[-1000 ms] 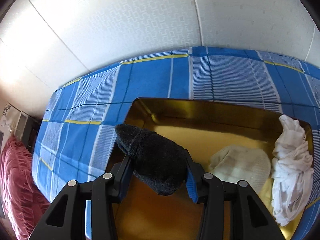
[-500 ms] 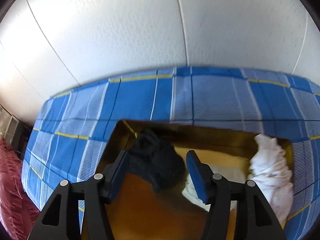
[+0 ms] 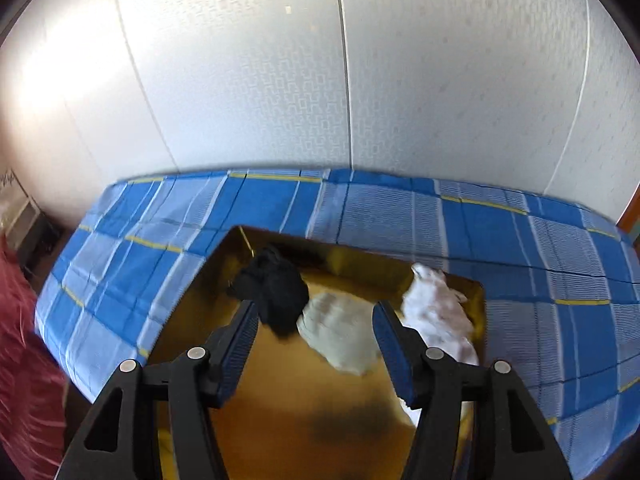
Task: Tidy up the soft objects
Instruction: 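Move the right tool back down over the drawer of clothes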
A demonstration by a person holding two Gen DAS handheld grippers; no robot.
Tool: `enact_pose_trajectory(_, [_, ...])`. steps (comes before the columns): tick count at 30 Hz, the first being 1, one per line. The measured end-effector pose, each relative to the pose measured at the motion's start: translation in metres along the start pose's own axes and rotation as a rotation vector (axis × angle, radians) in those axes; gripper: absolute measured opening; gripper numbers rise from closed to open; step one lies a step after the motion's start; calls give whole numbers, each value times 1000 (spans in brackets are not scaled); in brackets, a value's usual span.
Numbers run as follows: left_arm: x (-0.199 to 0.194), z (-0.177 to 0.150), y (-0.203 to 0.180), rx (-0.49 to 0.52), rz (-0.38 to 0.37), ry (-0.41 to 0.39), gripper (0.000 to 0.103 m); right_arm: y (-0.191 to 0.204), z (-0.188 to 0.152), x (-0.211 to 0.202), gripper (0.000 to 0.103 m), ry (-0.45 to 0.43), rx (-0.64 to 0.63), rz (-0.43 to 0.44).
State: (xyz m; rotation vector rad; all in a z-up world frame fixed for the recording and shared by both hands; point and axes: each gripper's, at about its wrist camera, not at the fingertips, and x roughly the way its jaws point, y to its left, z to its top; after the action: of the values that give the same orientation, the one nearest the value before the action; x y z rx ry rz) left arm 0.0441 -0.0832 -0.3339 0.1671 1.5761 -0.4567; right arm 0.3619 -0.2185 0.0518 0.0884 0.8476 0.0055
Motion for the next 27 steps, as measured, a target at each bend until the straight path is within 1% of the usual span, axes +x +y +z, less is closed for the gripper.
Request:
enact_pose_trajectory(2, [0,0,1,-5,-4,1,48,-1,-15,-8,60,12,-29,2])
enact_pose_trajectory(5, [0,2,3,-8,-6,1,48,0,-35,-22,60,-2,-67,-14])
enact_pose_trajectory(8, [0,2,3,-8,-6,1,48,-2,-53,-32,60,4,-87,-13])
enact_pose_trajectory(12, [0,2,3,-9,-7,1,48,-7,-74,-42,60,6,-126,-37])
enact_pose_trajectory(19, [0,2,3,-9,-7,1,48,-22,-102,-57,60,12,-112,-53])
enact_pose_trajectory(23, [-1,3,4,-6,-6,1,48,-29,-122,-68,60,11,-138,-74])
enact_pose_trajectory(27, [-1,2,3,-2,0,2,48,-34,-143,-74,60,20,-151,-69])
